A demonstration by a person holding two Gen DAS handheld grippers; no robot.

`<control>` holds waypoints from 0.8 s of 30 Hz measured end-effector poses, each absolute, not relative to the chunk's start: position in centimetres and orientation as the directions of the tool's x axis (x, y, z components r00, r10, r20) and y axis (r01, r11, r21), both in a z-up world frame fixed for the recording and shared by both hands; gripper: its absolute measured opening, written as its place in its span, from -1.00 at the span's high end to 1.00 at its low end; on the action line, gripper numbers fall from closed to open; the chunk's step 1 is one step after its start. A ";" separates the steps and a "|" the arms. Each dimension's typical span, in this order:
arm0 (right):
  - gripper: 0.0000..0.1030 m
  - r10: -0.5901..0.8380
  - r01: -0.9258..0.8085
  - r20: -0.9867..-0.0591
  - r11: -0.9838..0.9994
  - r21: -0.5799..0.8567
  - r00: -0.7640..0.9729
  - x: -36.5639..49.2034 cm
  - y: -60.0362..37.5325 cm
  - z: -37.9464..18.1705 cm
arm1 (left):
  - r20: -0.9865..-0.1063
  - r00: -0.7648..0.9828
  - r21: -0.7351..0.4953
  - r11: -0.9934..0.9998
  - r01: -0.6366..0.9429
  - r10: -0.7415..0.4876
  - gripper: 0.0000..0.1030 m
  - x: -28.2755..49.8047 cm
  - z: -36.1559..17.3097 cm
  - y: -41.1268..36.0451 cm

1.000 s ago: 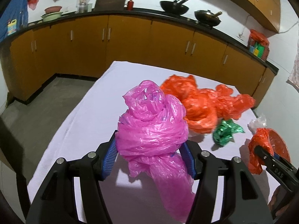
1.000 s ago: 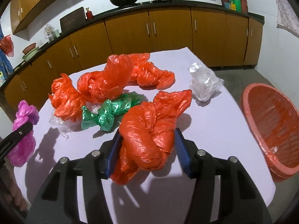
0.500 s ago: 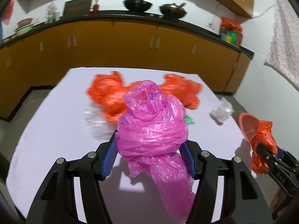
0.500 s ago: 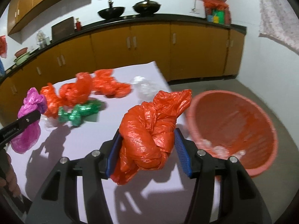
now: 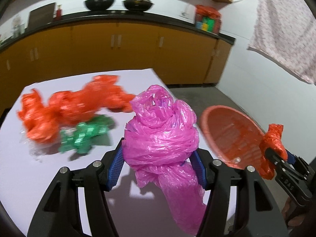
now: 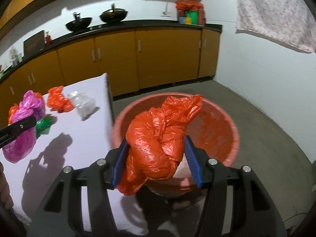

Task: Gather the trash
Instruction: 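Carry the orange-red bag in the right tool and pink bag in the left tool over the wastebasket, then open both tools to drop the pink and orange-red bags into the wastebasket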

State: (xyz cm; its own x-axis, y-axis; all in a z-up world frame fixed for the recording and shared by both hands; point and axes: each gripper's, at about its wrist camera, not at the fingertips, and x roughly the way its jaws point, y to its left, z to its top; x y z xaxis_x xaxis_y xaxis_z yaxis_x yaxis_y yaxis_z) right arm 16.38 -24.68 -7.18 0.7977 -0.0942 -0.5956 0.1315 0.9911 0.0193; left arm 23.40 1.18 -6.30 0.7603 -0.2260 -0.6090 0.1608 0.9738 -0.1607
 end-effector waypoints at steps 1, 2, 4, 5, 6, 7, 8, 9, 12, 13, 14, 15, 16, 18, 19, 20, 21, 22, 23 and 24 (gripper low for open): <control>-0.05 -0.101 0.141 -0.594 0.990 0.021 0.798 16.4 -25.3 -7.1 | -0.610 0.756 -0.158 0.972 0.175 -0.236 -0.19 23.6 -6.3 0.5; -0.05 -0.107 0.149 -0.592 0.989 0.022 0.798 16.4 -25.8 -7.1 | -0.611 0.752 -0.155 0.969 0.191 -0.246 -0.19 23.8 -6.3 -0.3; -0.05 -0.116 0.161 -0.590 0.987 0.025 0.799 16.4 -26.7 -7.1 | -0.615 0.743 -0.145 0.964 0.225 -0.266 -0.19 24.3 -6.4 -1.9; -0.05 -0.118 0.165 -0.590 0.986 0.026 0.799 16.6 -26.9 -7.1 | -0.616 0.738 -0.140 0.961 0.240 -0.275 -0.19 24.5 -6.4 -2.6; -0.05 -0.123 0.172 -0.589 0.985 0.028 0.799 16.6 -27.5 -7.1 | -0.617 0.734 -0.136 0.958 0.254 -0.283 -0.19 24.7 -6.5 -3.3; -0.05 -0.124 0.175 -0.588 0.984 0.029 0.799 16.8 -27.7 -7.1 | -0.619 0.730 -0.130 0.954 0.271 -0.291 -0.19 24.8 -6.5 -4.1; -0.05 -0.126 0.179 -0.588 0.983 0.032 0.799 16.9 -28.1 -7.2 | -0.620 0.726 -0.126 0.951 0.284 -0.298 -0.19 24.9 -6.7 -4.6; -0.05 -0.128 0.182 -0.587 0.983 0.034 0.799 17.0 -28.4 -7.2 | -0.622 0.720 -0.124 0.947 0.298 -0.308 -0.19 25.2 -6.8 -5.3; -0.05 -0.129 0.191 -0.587 0.981 0.043 0.799 17.2 -29.3 -7.5 | -0.626 0.706 -0.130 0.938 0.323 -0.330 -0.19 25.8 -7.0 -6.7; -0.05 -0.130 0.193 -0.587 0.980 0.045 0.799 17.3 -29.6 -7.5 | -0.627 0.703 -0.130 0.935 0.329 -0.334 -0.19 25.7 -7.2 -7.1; -0.05 -0.130 0.194 -0.587 0.980 0.046 0.799 17.4 -29.9 -7.6 | -0.628 0.701 -0.128 0.933 0.336 -0.338 -0.19 25.8 -7.3 -7.6; -0.05 -0.130 0.195 -0.587 0.980 0.048 0.799 17.6 -30.2 -7.6 | -0.630 0.698 -0.126 0.931 0.342 -0.342 -0.19 25.9 -7.4 -8.0; -0.05 -0.130 0.196 -0.586 0.979 0.049 0.799 17.7 -30.3 -7.7 | -0.632 0.694 -0.122 0.928 0.352 -0.346 -0.19 26.2 -7.5 -8.5; -0.05 -0.131 0.198 -0.585 0.979 0.051 0.800 17.8 -30.7 -7.7 | -0.633 0.689 -0.117 0.924 0.365 -0.352 -0.19 26.4 -7.6 -9.2; -0.05 -0.132 0.200 -0.584 0.978 0.053 0.801 18.0 -31.0 -7.7 | -0.634 0.686 -0.115 0.921 0.372 -0.356 -0.19 26.6 -7.7 -9.6; -0.05 -0.133 0.201 -0.584 0.978 0.054 0.801 18.1 -31.0 -7.7 | -0.635 0.684 -0.113 0.919 0.377 -0.359 -0.19 26.6 -7.7 -9.9; -0.05 -0.133 0.203 -0.583 0.978 0.056 0.801 18.2 -31.2 -7.8 | -0.637 0.681 -0.112 0.917 0.383 -0.362 -0.19 26.8 -7.8 -10.3; -0.05 -0.133 0.204 -0.582 0.977 0.058 0.802 18.3 -31.4 -7.8 | -0.638 0.679 -0.112 0.916 0.385 -0.364 -0.19 26.8 -7.9 -10.5; -0.05 -0.133 0.205 -0.582 0.977 0.058 0.802 18.4 -31.5 -7.8 | -0.639 0.677 -0.112 0.915 0.388 -0.365 -0.19 26.9 -8.0 -10.6; -0.05 -0.133 0.204 -0.582 0.977 0.059 0.802 18.5 -31.7 -7.9 | -0.641 0.674 -0.113 0.913 0.391 -0.368 -0.19 27.1 -8.1 -10.9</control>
